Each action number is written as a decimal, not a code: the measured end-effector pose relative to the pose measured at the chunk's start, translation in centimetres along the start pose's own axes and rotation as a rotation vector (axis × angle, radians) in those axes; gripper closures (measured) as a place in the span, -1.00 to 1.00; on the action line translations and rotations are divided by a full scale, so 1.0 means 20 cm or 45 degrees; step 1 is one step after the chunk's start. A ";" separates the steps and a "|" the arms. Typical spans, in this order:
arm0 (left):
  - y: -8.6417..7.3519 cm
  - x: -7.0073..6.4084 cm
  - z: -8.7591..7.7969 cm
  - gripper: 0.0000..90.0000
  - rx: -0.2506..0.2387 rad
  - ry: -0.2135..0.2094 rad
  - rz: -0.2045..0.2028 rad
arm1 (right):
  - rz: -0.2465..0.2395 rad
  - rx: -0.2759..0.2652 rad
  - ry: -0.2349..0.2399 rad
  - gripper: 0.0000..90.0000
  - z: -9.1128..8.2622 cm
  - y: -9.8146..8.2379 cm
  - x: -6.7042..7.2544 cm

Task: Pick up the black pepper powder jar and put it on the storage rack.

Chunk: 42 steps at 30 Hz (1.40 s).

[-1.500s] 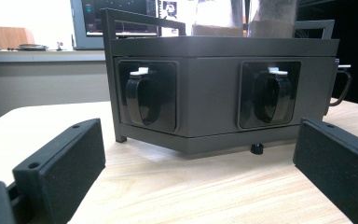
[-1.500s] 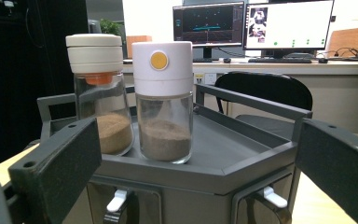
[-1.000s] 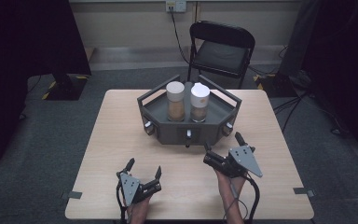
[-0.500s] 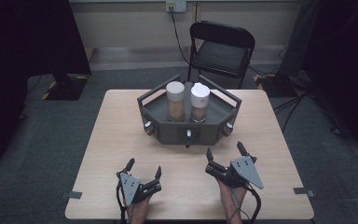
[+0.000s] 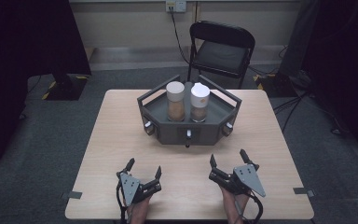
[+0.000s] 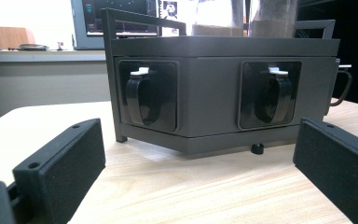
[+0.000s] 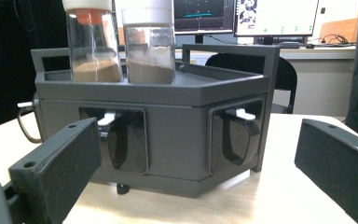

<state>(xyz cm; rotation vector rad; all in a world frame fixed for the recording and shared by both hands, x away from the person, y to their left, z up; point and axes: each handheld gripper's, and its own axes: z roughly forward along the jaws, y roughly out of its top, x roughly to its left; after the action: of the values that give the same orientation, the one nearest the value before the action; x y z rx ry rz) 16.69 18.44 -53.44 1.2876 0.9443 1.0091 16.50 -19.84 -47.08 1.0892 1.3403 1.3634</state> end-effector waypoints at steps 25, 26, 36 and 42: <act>0.00 0.00 0.00 -0.97 0.000 0.003 0.000 | -0.014 0.053 -0.019 -1.00 -0.04 -0.17 0.03; 0.00 0.00 0.00 -0.97 0.000 0.003 0.000 | -0.015 0.054 -0.018 -1.00 -0.04 -0.18 0.03; 0.00 0.00 0.00 -0.97 0.001 0.003 0.000 | -0.008 0.056 -0.016 -1.00 -0.04 -0.22 0.02; 0.00 0.00 0.00 -0.97 0.000 0.003 0.000 | -0.005 0.040 -0.012 -1.00 -0.04 -0.23 0.02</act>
<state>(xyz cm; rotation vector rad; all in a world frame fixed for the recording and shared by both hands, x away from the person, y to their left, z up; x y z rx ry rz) 16.67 18.40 -53.45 1.2865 0.9460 1.0111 15.65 -19.61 -51.78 1.1119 1.3601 1.3368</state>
